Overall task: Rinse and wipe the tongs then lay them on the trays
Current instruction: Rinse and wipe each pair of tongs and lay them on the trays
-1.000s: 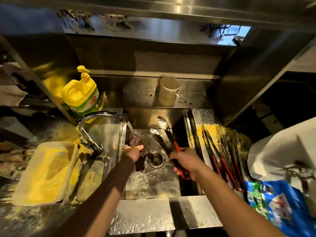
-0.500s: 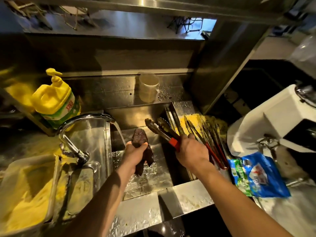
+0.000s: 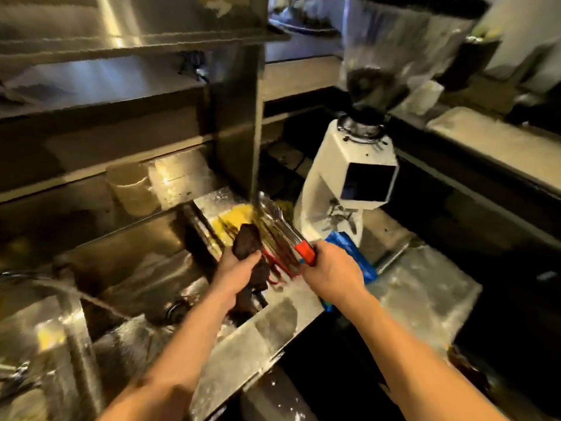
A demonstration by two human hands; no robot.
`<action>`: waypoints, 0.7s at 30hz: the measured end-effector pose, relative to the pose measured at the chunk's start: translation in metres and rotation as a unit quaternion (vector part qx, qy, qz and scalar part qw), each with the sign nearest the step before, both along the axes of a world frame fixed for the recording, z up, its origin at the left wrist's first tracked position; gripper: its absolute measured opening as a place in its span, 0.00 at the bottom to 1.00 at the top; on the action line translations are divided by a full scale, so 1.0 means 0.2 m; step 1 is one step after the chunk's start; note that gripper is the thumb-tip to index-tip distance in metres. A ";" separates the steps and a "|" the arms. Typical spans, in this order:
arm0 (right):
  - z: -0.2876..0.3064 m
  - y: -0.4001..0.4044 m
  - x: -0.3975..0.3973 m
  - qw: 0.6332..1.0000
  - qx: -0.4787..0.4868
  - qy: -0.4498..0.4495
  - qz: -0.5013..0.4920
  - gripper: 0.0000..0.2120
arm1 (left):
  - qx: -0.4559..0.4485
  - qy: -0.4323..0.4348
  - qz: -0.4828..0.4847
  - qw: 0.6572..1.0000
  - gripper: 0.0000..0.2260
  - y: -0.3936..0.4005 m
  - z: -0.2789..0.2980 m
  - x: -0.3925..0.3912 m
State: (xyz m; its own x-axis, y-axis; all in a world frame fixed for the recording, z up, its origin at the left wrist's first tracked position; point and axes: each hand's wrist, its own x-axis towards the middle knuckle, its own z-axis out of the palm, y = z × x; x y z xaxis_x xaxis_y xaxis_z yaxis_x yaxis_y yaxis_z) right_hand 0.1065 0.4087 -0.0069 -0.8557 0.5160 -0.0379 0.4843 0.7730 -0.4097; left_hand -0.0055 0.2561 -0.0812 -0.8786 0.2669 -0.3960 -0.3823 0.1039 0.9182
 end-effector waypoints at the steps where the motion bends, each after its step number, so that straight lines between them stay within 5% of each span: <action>1: 0.01 0.08 0.07 1.000 -0.003 0.002 -0.018 0.13 | 0.003 0.001 -0.027 1.000 0.09 0.10 0.02 0.05; 11: 0.07 0.95 0.94 0.977 -0.065 0.041 -0.199 0.04 | -0.003 0.018 -0.233 0.972 0.15 1.23 0.19 0.80; 15: 0.07 1.21 1.26 0.955 -0.133 0.079 -0.255 0.04 | 0.027 -0.017 -0.280 0.959 0.06 1.57 0.21 1.11; 18: 0.14 1.35 1.47 0.894 -0.278 0.192 -0.294 0.05 | 0.018 -0.030 -0.327 0.945 0.10 1.76 0.24 1.30; 21: 0.25 1.50 1.64 0.774 -0.440 0.331 -0.314 0.09 | 0.033 -0.044 -0.361 0.931 0.10 1.94 0.27 1.46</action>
State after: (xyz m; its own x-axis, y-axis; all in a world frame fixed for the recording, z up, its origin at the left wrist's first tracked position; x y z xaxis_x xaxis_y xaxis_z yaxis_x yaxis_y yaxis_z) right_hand 0.4349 0.7079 0.0435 -0.4283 0.8619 -0.2714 0.1105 -0.2481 -0.9624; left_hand 0.2866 0.6442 -0.0269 -0.4259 0.8013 -0.4201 -0.3090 0.3076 0.9000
